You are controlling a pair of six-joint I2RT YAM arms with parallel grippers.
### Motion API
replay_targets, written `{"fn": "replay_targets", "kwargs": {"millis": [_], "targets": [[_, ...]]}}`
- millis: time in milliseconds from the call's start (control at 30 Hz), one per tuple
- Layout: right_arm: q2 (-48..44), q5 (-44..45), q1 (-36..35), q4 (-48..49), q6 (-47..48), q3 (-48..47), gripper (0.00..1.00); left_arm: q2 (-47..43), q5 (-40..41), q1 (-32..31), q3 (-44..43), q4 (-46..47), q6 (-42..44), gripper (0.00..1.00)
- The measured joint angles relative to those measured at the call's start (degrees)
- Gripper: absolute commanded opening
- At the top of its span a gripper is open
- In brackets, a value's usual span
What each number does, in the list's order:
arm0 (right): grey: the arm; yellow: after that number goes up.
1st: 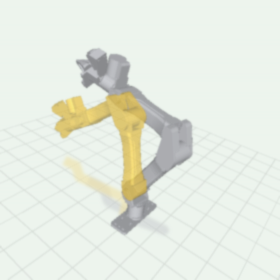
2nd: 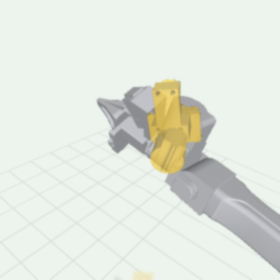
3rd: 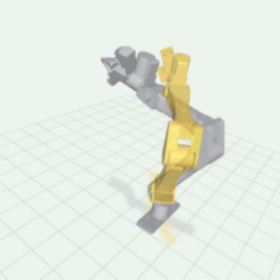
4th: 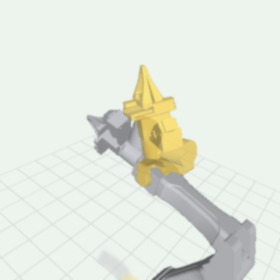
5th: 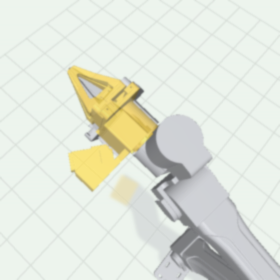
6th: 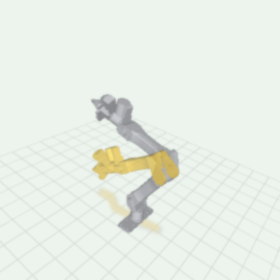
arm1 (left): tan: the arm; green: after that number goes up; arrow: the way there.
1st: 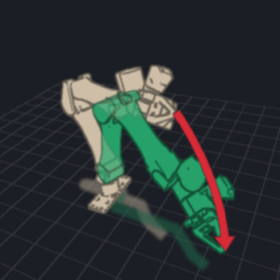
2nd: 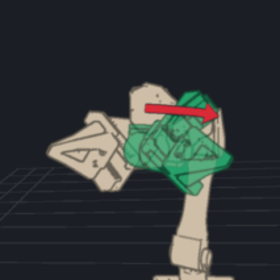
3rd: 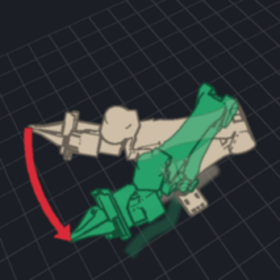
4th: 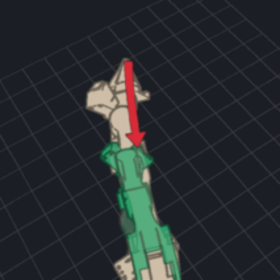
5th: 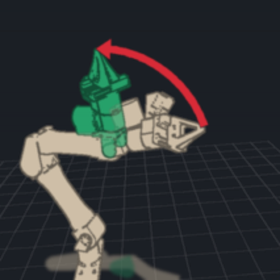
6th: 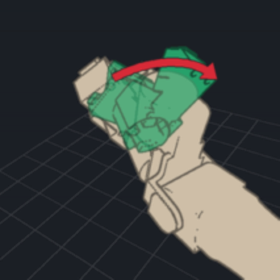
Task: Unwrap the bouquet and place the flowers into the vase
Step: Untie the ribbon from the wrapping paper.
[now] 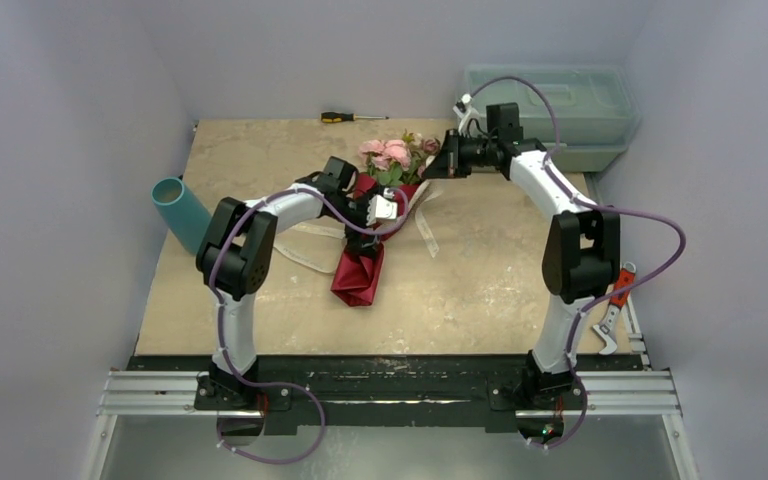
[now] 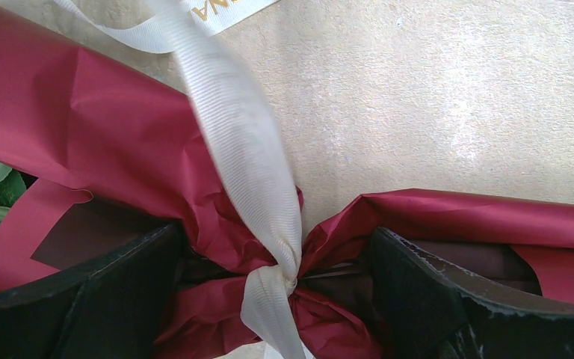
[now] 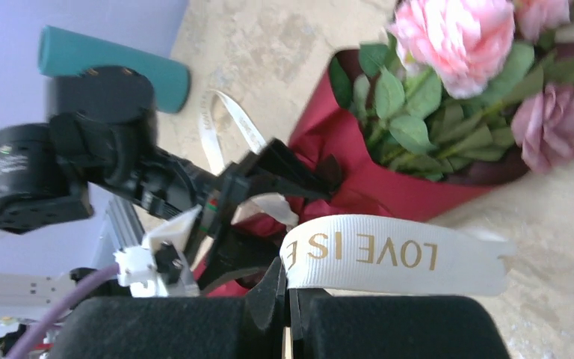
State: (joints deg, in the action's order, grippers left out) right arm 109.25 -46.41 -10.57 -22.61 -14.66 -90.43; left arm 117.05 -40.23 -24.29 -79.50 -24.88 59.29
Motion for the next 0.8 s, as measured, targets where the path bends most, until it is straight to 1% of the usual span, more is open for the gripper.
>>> {"fn": "replay_targets", "kwargs": {"millis": [133, 200, 333, 367, 400, 433, 533, 633, 667, 700, 800], "targets": [[2.16, -2.51, 0.79, 2.05, -3.76, -6.49, 0.00, -0.02, -0.17, 0.04, 0.44, 0.52, 0.02, 1.00], [2.45, -3.37, 0.44, 2.05, -4.52, -9.03, 0.00, -0.02, -0.46, -0.11, 0.57, 2.43, 0.13, 1.00], [3.21, -4.07, -2.03, 2.03, -3.67, -10.56, 0.00, -0.24, -0.42, 0.20, 1.66, 3.52, 0.02, 1.00], [3.48, -4.04, -2.49, 2.03, -3.34, -10.91, 0.04, -0.44, -0.46, 0.35, 1.90, 3.52, 0.00, 1.00], [4.09, -3.93, -3.10, 1.99, -2.84, -11.87, 0.10, -0.74, -0.46, 0.55, 2.21, 3.50, 0.00, 1.00], [4.83, -3.69, -3.56, 1.90, -2.38, -12.87, 0.12, -1.20, -0.48, 0.74, 2.69, 3.48, -0.20, 1.00], [7.41, -2.03, -4.87, 1.46, -0.98, -16.28, 0.12, -2.78, -0.59, 1.14, 4.22, 4.11, -1.51, 1.00], [10.64, 0.15, -5.97, 0.74, 0.46, -20.13, 0.13, -4.66, -1.33, 1.49, 6.38, 6.23, -6.01, 1.00], [11.78, 0.74, -6.29, 0.35, 0.79, -21.57, 0.16, -5.33, -1.53, 1.55, 7.17, 7.56, -8.04, 1.00], [13.16, 0.98, -6.47, 0.00, 0.94, -23.28, 0.20, -6.12, -1.62, 1.60, 7.98, 9.16, -10.12, 1.00], [16.35, 2.01, -6.75, -0.33, 1.03, -28.02, 0.42, -8.94, -1.66, 1.79, 10.60, 15.30, -17.25, 1.00]]}}
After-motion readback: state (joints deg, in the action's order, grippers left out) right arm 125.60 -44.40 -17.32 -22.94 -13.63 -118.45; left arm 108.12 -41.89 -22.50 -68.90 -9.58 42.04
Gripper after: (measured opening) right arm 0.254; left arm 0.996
